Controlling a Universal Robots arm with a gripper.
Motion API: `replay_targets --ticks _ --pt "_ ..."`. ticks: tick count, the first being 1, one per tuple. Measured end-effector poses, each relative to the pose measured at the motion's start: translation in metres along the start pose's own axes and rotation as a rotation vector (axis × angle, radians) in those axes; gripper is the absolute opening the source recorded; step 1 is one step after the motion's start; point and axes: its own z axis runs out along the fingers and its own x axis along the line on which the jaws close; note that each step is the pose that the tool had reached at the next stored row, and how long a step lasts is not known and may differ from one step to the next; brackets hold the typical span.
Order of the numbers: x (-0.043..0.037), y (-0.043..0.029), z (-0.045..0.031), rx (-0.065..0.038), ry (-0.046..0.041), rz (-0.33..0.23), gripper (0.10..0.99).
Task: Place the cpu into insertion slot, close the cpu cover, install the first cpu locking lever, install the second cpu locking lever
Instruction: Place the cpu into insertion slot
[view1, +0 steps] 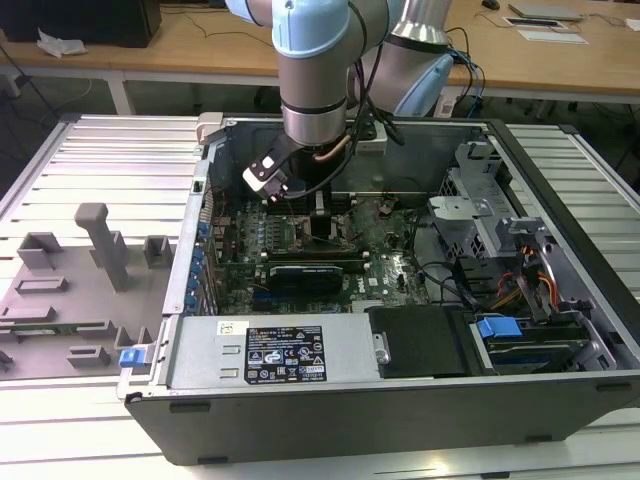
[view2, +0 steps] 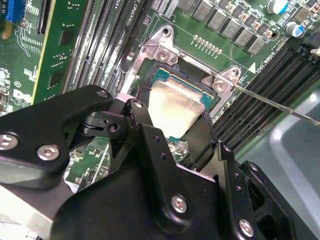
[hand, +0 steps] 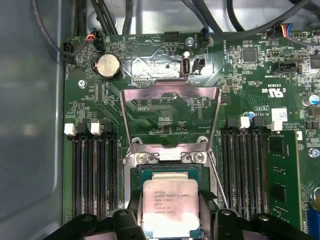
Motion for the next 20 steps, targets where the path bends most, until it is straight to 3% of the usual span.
replay_targets --ticks 11,12,13,17,20 --pt "0.0001 -0.0001 0.0009 0.000 0.0013 -0.011 0.541" --pt "0.0000 -0.0001 0.0010 0.000 0.0014 -0.011 0.616" --pt "0.0001 -0.0001 0.0010 0.000 0.0014 -0.011 0.616" --pt "0.0001 -0.0001 0.0005 0.000 -0.0071 -0.012 0.616" --pt "0.0001 0.0000 -0.0003 0.000 -0.0205 -0.014 0.616"
